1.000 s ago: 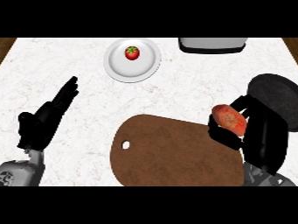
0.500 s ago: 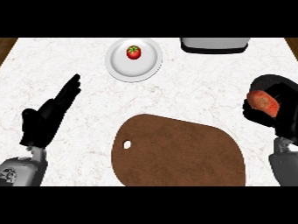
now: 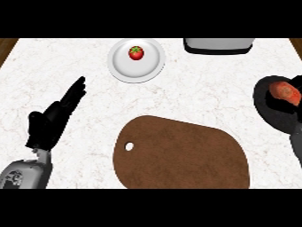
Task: Pick the squash from the cutting board and place it in the pan
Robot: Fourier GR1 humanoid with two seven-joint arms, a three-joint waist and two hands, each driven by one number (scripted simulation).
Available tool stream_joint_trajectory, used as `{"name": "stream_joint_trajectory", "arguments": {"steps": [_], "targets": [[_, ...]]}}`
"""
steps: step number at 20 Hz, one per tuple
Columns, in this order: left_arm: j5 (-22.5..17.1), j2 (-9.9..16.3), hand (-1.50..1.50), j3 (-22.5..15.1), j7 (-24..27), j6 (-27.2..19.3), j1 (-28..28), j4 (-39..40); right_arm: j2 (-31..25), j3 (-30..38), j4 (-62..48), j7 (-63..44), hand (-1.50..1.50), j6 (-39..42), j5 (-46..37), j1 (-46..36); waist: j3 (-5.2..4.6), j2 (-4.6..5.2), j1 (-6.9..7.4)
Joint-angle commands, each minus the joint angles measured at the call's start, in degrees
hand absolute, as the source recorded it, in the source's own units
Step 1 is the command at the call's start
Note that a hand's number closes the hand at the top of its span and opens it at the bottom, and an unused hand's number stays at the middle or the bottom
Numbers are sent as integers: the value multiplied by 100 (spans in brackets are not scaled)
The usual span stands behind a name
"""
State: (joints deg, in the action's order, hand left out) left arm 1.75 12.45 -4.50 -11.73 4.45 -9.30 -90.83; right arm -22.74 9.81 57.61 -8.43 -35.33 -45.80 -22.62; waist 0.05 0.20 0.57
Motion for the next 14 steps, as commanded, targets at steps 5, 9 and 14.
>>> {"name": "stream_joint_trajectory", "arguments": {"steps": [5, 9, 14], "targets": [[-76, 64, 0, 276, -77, 233, -167, 76, -486, 786, -2415, 1782, 150, -391, 726, -971, 2, 10, 22], [-28, 84, 0, 143, -14, 269, 118, -302, -738, 993, -3111, 456, 150, 16, 591, -1137, 3, 37, 168], [80, -35, 0, 156, 84, 209, -206, 203, -870, 1129, -4074, 1289, -150, 778, 882, -1571, 23, 107, 186]]}}
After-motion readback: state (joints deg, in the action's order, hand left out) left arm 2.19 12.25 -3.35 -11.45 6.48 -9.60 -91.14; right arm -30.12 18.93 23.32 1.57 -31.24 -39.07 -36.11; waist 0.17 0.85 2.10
